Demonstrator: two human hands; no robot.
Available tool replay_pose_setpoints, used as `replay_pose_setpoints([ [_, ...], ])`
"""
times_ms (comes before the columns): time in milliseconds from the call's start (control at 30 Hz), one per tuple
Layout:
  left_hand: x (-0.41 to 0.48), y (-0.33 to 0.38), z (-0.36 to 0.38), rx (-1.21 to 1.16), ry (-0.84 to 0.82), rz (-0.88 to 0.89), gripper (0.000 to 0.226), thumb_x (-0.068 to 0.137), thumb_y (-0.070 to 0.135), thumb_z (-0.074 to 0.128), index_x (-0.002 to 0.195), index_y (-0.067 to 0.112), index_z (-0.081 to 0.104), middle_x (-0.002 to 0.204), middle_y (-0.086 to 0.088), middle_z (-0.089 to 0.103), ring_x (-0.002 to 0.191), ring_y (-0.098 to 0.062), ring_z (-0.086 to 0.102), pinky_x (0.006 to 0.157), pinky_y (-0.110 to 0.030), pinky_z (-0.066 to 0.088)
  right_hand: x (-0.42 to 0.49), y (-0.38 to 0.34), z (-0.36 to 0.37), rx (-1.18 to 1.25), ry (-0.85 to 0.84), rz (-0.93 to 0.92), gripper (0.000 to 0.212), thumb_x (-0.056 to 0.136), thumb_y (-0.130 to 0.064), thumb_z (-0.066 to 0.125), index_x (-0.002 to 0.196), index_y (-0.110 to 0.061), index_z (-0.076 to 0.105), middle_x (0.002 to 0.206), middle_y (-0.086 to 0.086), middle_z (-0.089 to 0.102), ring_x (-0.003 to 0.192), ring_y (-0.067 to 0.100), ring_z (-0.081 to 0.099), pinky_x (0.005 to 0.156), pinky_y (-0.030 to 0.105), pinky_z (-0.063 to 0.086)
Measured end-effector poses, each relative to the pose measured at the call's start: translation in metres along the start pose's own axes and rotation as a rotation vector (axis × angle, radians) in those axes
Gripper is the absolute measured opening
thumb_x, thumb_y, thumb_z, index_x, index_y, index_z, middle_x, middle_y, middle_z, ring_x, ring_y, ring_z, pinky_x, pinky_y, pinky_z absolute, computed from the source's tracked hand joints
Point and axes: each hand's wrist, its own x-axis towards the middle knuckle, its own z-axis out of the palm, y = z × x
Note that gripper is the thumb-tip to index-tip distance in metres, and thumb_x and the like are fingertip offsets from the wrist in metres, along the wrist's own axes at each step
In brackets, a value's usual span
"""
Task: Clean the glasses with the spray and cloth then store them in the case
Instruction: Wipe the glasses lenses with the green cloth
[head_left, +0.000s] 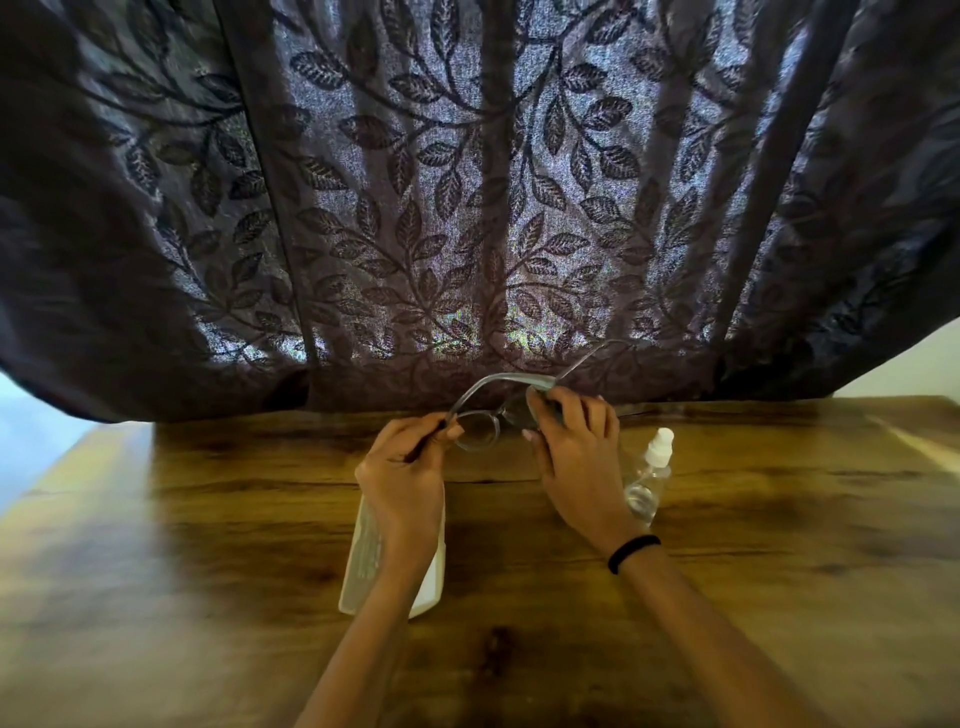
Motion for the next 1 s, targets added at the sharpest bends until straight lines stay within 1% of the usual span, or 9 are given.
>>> replay_pose_setpoints([
  [100, 0.001, 0.000, 0.000, -0.005, 0.008, -0.002, 0.020, 0.068, -0.005, 0.073, 0.086, 0.002, 0.071, 0.080, -0.006, 0.068, 0.074, -0.004, 0.065, 0.073, -0.016, 0.053, 0.000, -0.001, -0.001, 0.054, -0.005, 0.027, 0.038, 0.087, -0.019, 0.059, 0.123, -0.010, 0.054, 0.117, 0.013, 0.056, 0.103, 0.023, 0.033, 0.087, 0.050, 0.044],
  [200, 0.001, 0.001, 0.001, -0.007, 0.007, 0.000, 0.022, 0.068, -0.006, 0.073, 0.087, 0.005, 0.071, 0.079, -0.003, 0.067, 0.073, 0.001, 0.065, 0.071, -0.013, 0.051, 0.000, -0.003, -0.001, 0.259, 0.023, 0.045, 0.041, 0.082, 0.000, 0.061, 0.121, -0.012, 0.058, 0.115, 0.013, 0.057, 0.100, 0.020, 0.033, 0.085, 0.043, 0.041],
  [300, 0.000, 0.001, 0.002, -0.031, 0.016, -0.017, 0.027, 0.067, -0.007, 0.073, 0.088, 0.010, 0.070, 0.078, -0.001, 0.066, 0.072, 0.002, 0.064, 0.071, -0.014, 0.052, 0.000, -0.007, 0.000, 0.422, 0.055, 0.055, 0.051, 0.078, 0.013, 0.053, 0.117, -0.017, 0.062, 0.110, 0.012, 0.057, 0.097, 0.017, 0.033, 0.083, 0.036, 0.040],
  [467, 0.000, -0.001, 0.001, -0.038, 0.020, -0.018, 0.025, 0.067, -0.007, 0.073, 0.087, 0.009, 0.070, 0.078, -0.002, 0.066, 0.071, 0.001, 0.064, 0.070, -0.014, 0.052, 0.001, -0.009, 0.003, 0.487, 0.069, 0.087, 0.044, 0.084, 0.006, 0.055, 0.116, -0.024, 0.062, 0.108, 0.009, 0.053, 0.099, 0.012, 0.031, 0.086, 0.033, 0.035],
  [600, -0.001, -0.001, 0.001, -0.040, 0.006, -0.019, 0.028, 0.067, -0.008, 0.072, 0.088, 0.011, 0.069, 0.077, 0.006, 0.065, 0.071, 0.006, 0.063, 0.068, -0.008, 0.049, 0.001, -0.004, 0.003, 0.342, 0.032, 0.047, 0.035, 0.086, -0.012, 0.057, 0.119, -0.024, 0.059, 0.111, 0.011, 0.052, 0.100, 0.018, 0.033, 0.085, 0.039, 0.039],
  [667, 0.000, -0.001, 0.002, -0.045, 0.001, -0.017, 0.029, 0.067, -0.008, 0.072, 0.088, 0.010, 0.069, 0.078, 0.006, 0.065, 0.071, 0.006, 0.063, 0.068, -0.008, 0.048, 0.002, -0.002, 0.004, 0.251, 0.016, 0.073, 0.035, 0.086, -0.025, 0.055, 0.121, -0.024, 0.056, 0.112, 0.011, 0.051, 0.100, 0.020, 0.033, 0.083, 0.041, 0.039],
  [733, 0.000, -0.001, 0.002, -0.054, -0.005, -0.017, 0.027, 0.067, -0.008, 0.072, 0.089, 0.009, 0.069, 0.078, 0.004, 0.065, 0.071, 0.005, 0.064, 0.069, -0.008, 0.048, 0.004, 0.001, 0.004, 0.195, 0.014, 0.111, 0.037, 0.085, -0.031, 0.059, 0.121, -0.024, 0.055, 0.113, 0.011, 0.050, 0.100, 0.022, 0.034, 0.083, 0.042, 0.040],
  [833, 0.000, -0.002, 0.002, -0.061, -0.006, -0.024, 0.026, 0.068, -0.007, 0.072, 0.088, 0.010, 0.070, 0.078, 0.003, 0.065, 0.071, 0.004, 0.064, 0.069, -0.009, 0.049, 0.005, 0.004, 0.006, 0.247, 0.017, 0.115, 0.038, 0.081, -0.022, 0.066, 0.118, -0.023, 0.056, 0.113, 0.011, 0.049, 0.102, 0.020, 0.032, 0.085, 0.044, 0.041],
  [1000, -0.001, -0.004, 0.005, -0.089, 0.012, -0.055, 0.029, 0.067, -0.007, 0.072, 0.086, 0.015, 0.069, 0.077, 0.005, 0.065, 0.071, 0.003, 0.064, 0.073, -0.017, 0.053, 0.005, 0.001, 0.008, 0.413, 0.054, 0.105, 0.041, 0.080, -0.003, 0.063, 0.111, -0.029, 0.062, 0.112, 0.006, 0.047, 0.103, 0.009, 0.026, 0.087, 0.030, 0.036],
])
